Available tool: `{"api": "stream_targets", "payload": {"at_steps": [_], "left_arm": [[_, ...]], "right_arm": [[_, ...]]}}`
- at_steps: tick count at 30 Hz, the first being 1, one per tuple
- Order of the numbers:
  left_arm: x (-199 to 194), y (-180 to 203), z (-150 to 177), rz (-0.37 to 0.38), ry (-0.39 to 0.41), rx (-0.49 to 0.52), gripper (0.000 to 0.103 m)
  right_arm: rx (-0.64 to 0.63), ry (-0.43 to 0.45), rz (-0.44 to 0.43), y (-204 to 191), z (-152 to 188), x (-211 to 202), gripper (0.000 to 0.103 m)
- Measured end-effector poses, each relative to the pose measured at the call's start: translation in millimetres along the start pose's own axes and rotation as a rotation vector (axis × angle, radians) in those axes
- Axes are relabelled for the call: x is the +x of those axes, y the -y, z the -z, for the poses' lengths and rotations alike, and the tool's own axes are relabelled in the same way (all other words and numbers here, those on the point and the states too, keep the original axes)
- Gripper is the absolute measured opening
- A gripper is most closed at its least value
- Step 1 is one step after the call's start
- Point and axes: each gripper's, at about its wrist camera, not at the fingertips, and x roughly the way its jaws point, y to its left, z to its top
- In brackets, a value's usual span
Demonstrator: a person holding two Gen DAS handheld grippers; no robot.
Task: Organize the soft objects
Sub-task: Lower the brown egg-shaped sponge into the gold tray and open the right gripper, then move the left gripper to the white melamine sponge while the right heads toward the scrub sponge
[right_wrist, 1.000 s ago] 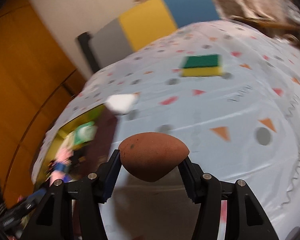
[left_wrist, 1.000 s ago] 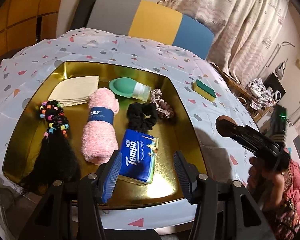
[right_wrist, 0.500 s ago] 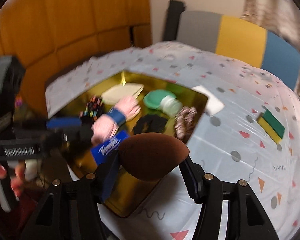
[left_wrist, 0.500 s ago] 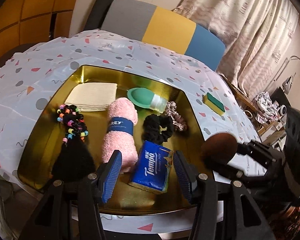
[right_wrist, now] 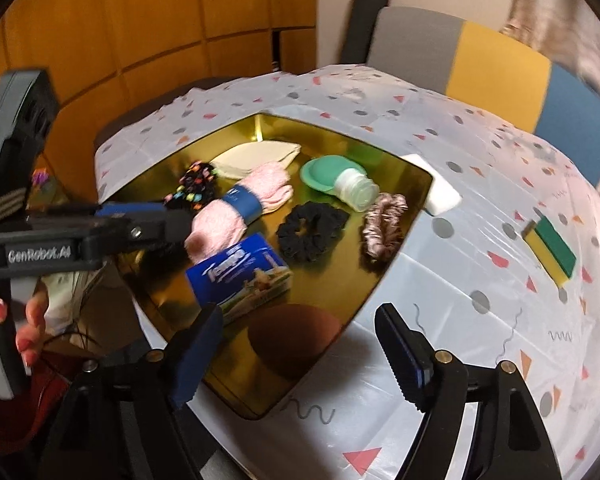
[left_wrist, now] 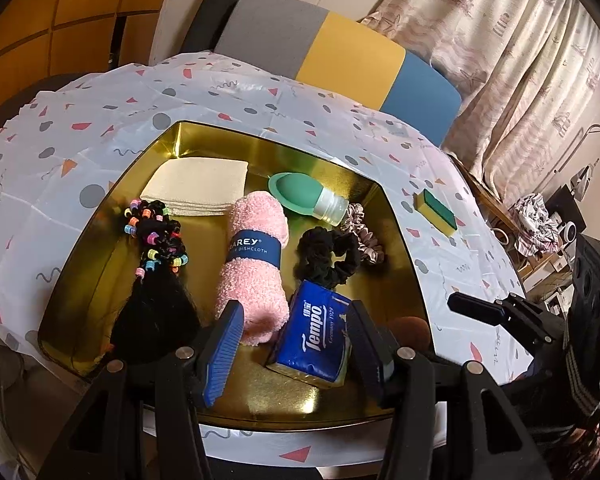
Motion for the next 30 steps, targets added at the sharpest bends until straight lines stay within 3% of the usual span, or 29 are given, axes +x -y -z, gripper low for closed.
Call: {"api": "stream_targets", "payload": {"at_steps": [9, 16, 23, 30], "left_arm": [[2, 11, 4, 0.067, -0.016, 0.037, 0.054], [3, 22, 7, 0.097, -0.024, 0.078, 0.054], [7, 35, 10, 0.117, -0.056, 0.12, 0.054], [11, 55, -7, 0.146, -0.083, 0.127, 0.059]], "right_arm": [[0.356, 0.112, 0.002, 51, 11, -14, 0.081], [0.603, 0.075, 0.016, 95, 39, 2, 0.082], [0.676, 0.063, 0.059, 118, 60, 11, 0.082], [0.707, 0.141, 0.12, 145, 72, 7, 0.082]]}}
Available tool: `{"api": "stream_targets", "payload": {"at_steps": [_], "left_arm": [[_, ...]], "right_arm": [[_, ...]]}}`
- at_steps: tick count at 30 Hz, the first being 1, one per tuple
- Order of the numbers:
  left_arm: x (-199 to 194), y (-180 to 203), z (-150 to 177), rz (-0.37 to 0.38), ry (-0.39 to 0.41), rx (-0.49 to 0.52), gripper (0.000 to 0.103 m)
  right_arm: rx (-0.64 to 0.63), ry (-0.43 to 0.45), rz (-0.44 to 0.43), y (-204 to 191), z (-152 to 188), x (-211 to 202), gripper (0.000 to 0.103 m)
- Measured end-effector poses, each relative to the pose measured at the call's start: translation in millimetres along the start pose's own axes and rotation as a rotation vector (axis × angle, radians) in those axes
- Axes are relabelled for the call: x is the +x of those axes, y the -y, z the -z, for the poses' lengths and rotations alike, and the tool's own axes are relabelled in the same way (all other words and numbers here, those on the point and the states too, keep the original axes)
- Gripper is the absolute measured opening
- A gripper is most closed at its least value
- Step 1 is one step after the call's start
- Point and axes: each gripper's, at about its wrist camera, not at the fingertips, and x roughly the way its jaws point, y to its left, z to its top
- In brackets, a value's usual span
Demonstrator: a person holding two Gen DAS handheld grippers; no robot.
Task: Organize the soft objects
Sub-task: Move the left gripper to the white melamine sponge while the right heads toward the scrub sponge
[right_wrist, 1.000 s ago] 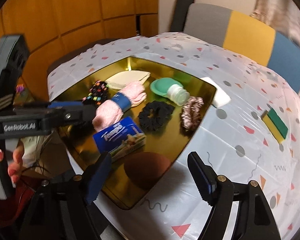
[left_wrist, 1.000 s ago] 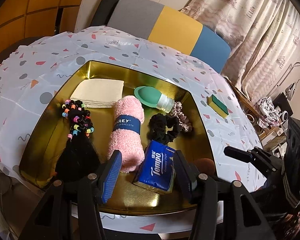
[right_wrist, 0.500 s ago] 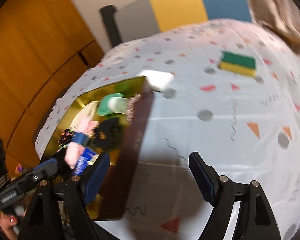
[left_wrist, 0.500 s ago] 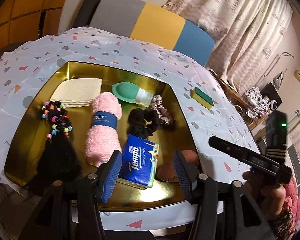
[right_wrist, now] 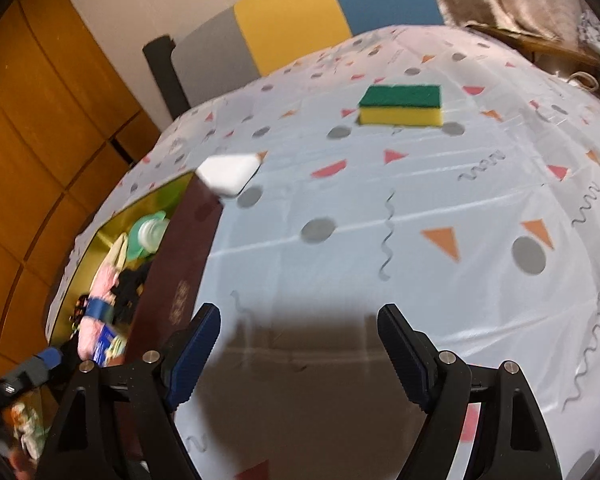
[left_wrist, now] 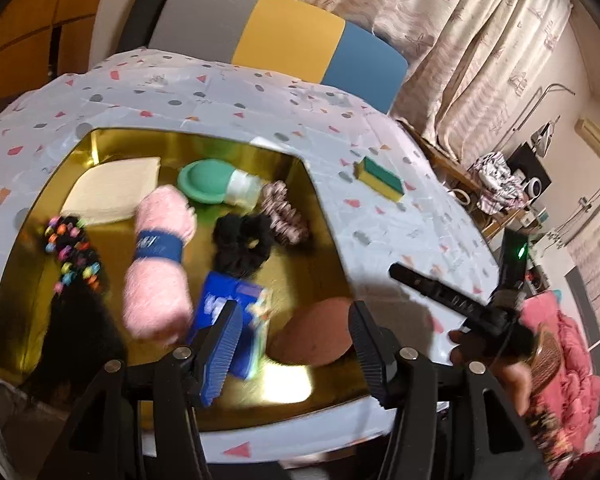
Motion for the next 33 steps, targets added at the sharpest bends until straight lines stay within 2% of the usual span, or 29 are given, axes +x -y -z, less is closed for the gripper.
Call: {"api": "stream_targets", "payload": {"at_steps": [5, 7, 9, 11, 14, 16, 21, 26, 27, 29, 32, 33], "left_arm": [[0, 12, -52, 0.008, 0.053, -0.027, 0.064], [4, 18, -78, -0.018, 0.094, -0.022, 0.07], [16, 23, -105, -0.048, 0.106, -0.018, 0.07], [34, 26, -131, -0.066, 0.101, -0.008, 0.071], [66, 24, -161, -0.136, 0.078, -0.013, 0.071], [94, 21, -180, -0.186, 0.053, -0.014, 0.071], [157, 5, -207, -0.229, -0.037, -0.05, 0.071], [218, -10, -212, -0.361, -0.182, 0.002, 0.071], [232, -13, -211, -0.371, -0.233, 0.01, 0.071], [250, -17, -207, -0.358, -0.323, 0.001, 0.069], [258, -8, -203, -0.227, -0.377, -0.051, 0.069], [262, 1, -200, -0.154, -0.404, -0.084, 0.069]], "right_arm": [[0.047, 0.072, -0.007, 22, -7, -2, 0.083], [0.064, 0.09, -0.013, 29, -8, -2, 0.083], [0.081, 0.105, -0.021, 37, -7, -1, 0.084], [0.088, 0.115, -0.028, 42, -6, 0, 0.084], [0.087, 0.137, -0.034, 49, -2, -1, 0.085], [0.08, 0.15, -0.04, 52, 1, -1, 0.085], [0.054, 0.162, -0.081, 51, 5, 1, 0.087], [0.073, 0.177, -0.115, 57, 7, 2, 0.088], [0.086, 0.184, -0.126, 59, 8, 2, 0.088], [0.092, 0.187, -0.136, 60, 7, 2, 0.088], [0.088, 0.191, -0.139, 60, 7, 2, 0.089], [0.089, 0.193, -0.142, 60, 8, 2, 0.089]]}}
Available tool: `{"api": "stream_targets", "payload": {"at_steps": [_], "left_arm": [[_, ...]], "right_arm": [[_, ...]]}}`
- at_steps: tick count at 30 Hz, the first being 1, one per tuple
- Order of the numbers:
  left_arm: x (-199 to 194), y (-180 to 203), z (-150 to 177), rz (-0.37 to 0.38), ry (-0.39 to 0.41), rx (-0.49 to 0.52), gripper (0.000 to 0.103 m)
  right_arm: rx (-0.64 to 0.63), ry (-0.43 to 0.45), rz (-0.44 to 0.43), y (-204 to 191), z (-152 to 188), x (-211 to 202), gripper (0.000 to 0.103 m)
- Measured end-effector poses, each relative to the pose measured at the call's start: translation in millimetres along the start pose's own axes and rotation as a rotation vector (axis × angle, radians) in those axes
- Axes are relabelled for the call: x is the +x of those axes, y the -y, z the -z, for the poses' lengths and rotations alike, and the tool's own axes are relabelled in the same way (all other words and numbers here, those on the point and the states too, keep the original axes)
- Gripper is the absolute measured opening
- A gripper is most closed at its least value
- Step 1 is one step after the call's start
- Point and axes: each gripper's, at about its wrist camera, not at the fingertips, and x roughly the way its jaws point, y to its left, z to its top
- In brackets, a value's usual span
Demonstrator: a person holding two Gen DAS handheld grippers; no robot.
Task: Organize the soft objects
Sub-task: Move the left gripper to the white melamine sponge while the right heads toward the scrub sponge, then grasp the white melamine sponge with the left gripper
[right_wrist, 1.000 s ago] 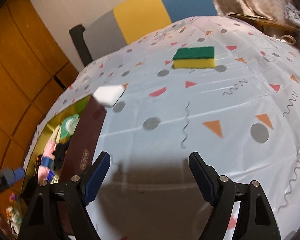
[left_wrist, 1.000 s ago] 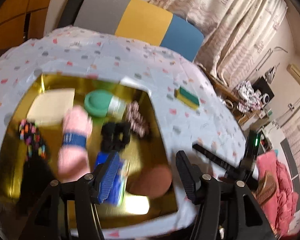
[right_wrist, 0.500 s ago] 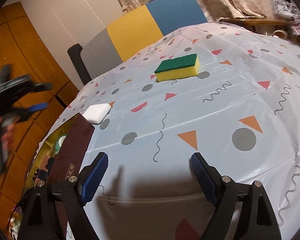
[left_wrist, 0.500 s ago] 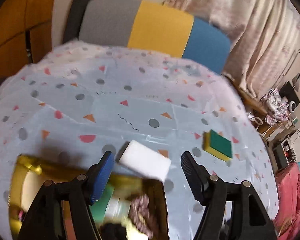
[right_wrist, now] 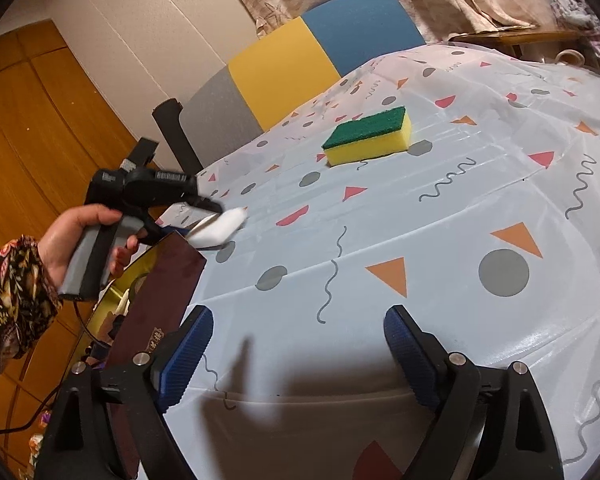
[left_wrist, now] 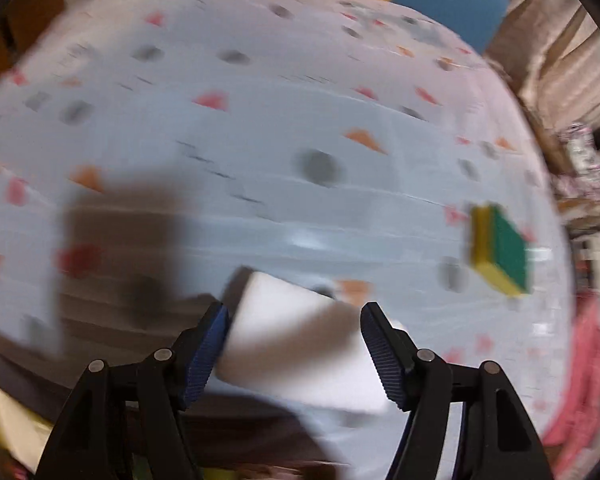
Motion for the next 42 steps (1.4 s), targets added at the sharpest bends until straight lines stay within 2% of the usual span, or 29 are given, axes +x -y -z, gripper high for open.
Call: {"api": "stream_targets", "payload": {"at_steps": [2, 4, 6, 9, 13, 16, 20, 24, 29, 33, 38, 39, 42], "left_arm": [[5, 16, 6, 0.111, -0.042, -0.012, 0.069], [7, 46, 16, 0.176, -0.063, 0.045, 0.069], [1, 77, 25, 0.163, -0.027, 0.146, 0.069], [-12, 103, 37, 0.113, 0.049, 0.246, 0.07], [-20, 121, 42, 0.021, 0.128, 0.371, 0.071], [-13, 127, 33, -0.009, 0.155, 0.415, 0.079], [13, 125, 23, -0.041, 0.141, 0.434, 0.079], [32, 115, 21, 0.039, 0.041, 0.381, 0.078], [23, 108, 34, 0.054, -0.039, 0.389, 0.077], [9, 107, 59, 0.113, -0.07, 0.403, 0.078], [6, 117, 87, 0.064, -0.065, 0.504, 0.079], [7, 119, 91, 0.039, -0.049, 0.517, 0.079], [8, 123, 100, -0.015, -0.002, 0.537, 0.079]], "right_arm": [[0.006, 0.007, -0.005, 1, 0, -1, 0.089], [0.014, 0.017, -0.003, 3, 0, -2, 0.089], [0.027, 0.033, 0.0, 4, 1, -5, 0.089], [0.054, 0.063, 0.003, 9, 1, -10, 0.089], [0.072, 0.081, -0.001, 11, 1, -13, 0.089], [0.071, 0.078, 0.005, 11, 0, -12, 0.089], [0.075, 0.081, -0.002, 12, 0, -12, 0.089], [0.077, 0.084, -0.009, 12, 2, -13, 0.089], [0.08, 0.088, -0.015, 13, 1, -13, 0.089], [0.08, 0.09, -0.017, 13, 2, -13, 0.089], [0.114, 0.14, -0.008, 18, 3, -21, 0.088], [0.141, 0.172, -0.001, 22, 4, -26, 0.088], [0.163, 0.193, 0.007, 25, 4, -29, 0.088]]}}
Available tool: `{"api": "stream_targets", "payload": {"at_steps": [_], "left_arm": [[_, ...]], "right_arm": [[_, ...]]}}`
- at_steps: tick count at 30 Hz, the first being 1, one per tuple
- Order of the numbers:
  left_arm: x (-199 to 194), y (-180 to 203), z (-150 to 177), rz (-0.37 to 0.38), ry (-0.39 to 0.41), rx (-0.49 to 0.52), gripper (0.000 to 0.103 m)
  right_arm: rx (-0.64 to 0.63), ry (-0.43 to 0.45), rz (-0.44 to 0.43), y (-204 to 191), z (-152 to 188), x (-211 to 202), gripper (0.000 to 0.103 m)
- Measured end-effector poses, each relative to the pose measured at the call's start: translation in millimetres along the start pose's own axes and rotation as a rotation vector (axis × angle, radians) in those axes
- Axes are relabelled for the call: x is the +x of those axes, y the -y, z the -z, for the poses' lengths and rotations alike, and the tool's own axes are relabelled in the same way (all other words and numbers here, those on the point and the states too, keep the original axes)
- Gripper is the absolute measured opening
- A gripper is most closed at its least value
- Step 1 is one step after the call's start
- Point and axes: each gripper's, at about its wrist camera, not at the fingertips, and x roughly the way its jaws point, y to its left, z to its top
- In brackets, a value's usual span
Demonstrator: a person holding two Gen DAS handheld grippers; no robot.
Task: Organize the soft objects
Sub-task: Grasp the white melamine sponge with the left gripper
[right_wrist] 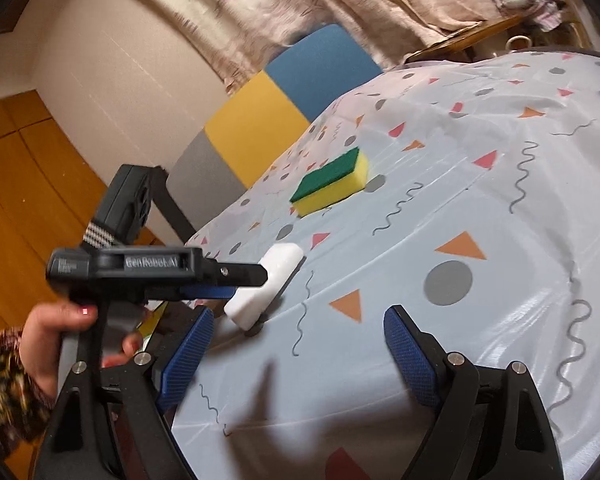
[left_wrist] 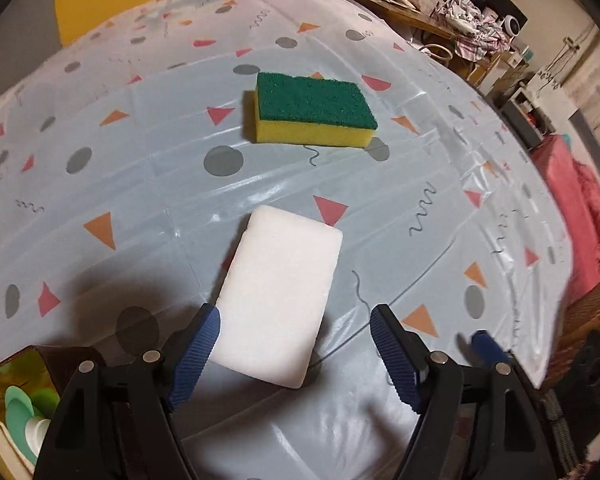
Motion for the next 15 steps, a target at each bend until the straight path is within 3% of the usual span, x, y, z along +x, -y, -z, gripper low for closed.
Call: {"api": "stream_targets", "payload": {"at_steps": [4, 9, 12, 15], "left_arm": [[1, 5, 7, -0.081, 0.038, 0.005, 0.076], [0, 15, 18, -0.154, 0.071, 0.034, 0.062], [-4, 15, 26, -0.155, 0.091, 0.026, 0.051], [-9, 9, 34, -0.117, 0.113, -0.033, 0.051]], "right_arm": [[0.001, 0.006, -0.002, 0, -1, 0, 0.088], [0.001, -0.001, 0.003, 0, -2, 0, 0.088], [0.005, -0.004, 0.007, 1, -2, 0, 0.088], [0.031, -0.006, 0.066, 2, -7, -2, 0.088]]}}
